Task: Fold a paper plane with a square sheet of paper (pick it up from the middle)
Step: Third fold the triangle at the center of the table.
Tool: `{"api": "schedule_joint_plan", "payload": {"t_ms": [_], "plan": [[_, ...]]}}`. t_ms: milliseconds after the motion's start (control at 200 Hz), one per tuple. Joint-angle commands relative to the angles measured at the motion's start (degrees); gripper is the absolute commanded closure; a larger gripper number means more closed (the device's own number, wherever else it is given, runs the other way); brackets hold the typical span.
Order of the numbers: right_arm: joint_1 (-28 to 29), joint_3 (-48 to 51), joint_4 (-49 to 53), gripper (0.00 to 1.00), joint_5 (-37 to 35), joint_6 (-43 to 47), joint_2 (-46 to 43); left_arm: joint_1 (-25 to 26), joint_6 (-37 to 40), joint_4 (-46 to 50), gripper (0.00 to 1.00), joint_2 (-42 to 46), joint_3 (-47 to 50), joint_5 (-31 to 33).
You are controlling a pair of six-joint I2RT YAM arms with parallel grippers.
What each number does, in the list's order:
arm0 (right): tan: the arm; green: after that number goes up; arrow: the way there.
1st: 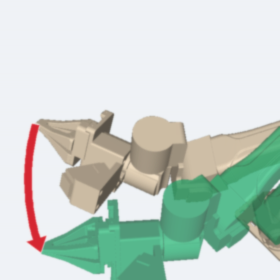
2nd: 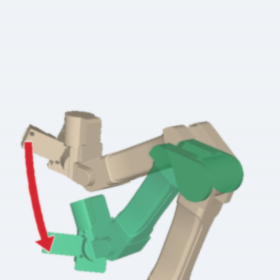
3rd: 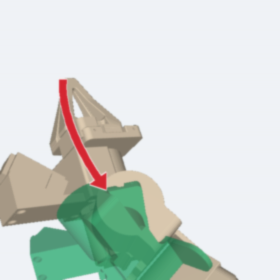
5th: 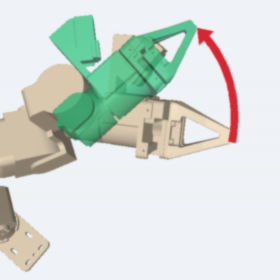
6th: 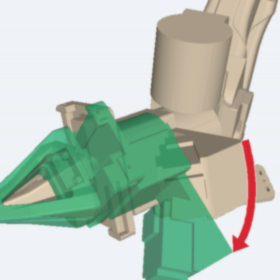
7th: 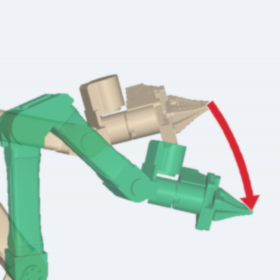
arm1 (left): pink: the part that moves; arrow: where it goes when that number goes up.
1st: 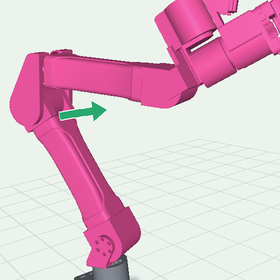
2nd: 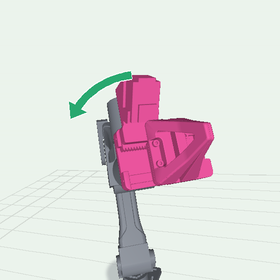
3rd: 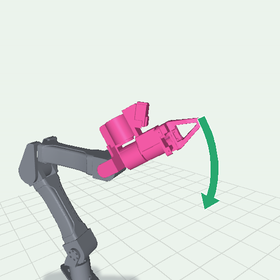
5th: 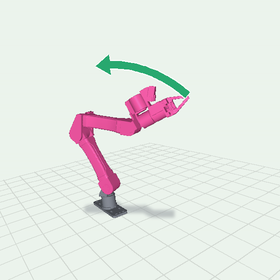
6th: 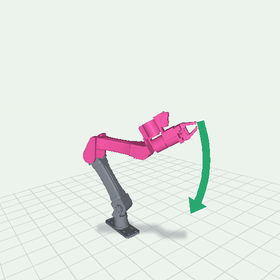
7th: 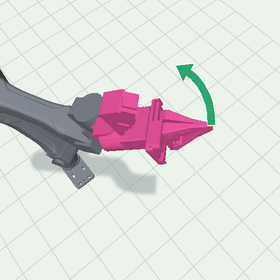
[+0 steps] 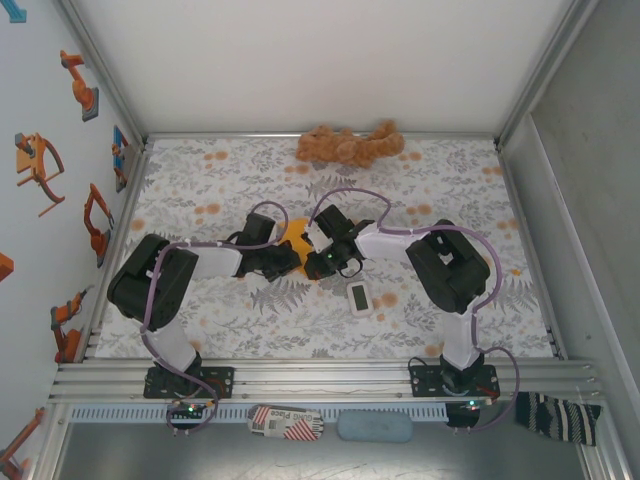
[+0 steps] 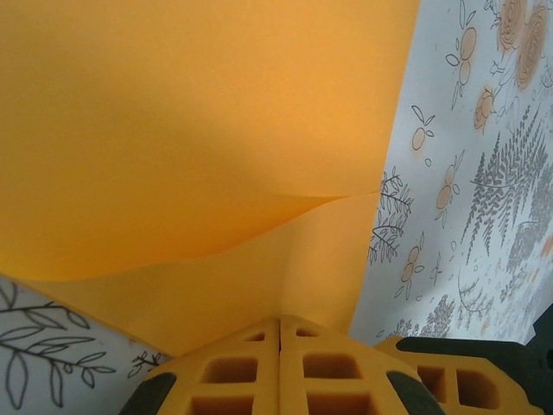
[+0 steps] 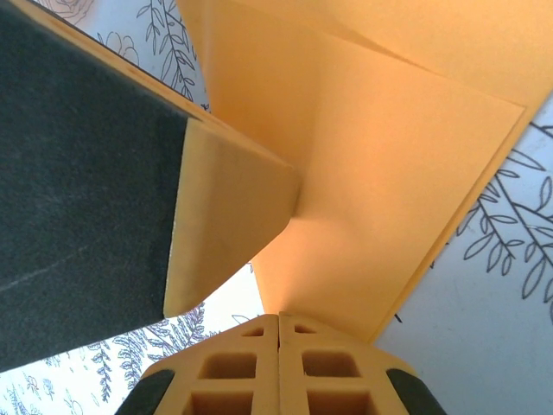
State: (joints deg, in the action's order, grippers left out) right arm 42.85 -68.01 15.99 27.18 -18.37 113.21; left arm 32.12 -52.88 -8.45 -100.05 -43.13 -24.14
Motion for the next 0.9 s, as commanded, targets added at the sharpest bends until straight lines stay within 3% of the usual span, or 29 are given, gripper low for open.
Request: {"api": "schedule_joint_plan", "payload": {"t_ms": [0,546,896], "plan": [[0.13,0.79,6.94,1.0,-3.31,-0.92,3.24,-2.17,2.67,2.49,0.98,-1.45,1.09,2.75],[0.13,0.25,9.88,1.0,-4.77,-1.05,3.75,-12.43,11.64,18.01,0.98,-2.71,-6.9,4.91],[0.13,-0.34,7.75,1.0,-3.22,-2.61,2.31,-13.87,14.46,23.67,0.97,-2.78,-13.21,5.51]]}}
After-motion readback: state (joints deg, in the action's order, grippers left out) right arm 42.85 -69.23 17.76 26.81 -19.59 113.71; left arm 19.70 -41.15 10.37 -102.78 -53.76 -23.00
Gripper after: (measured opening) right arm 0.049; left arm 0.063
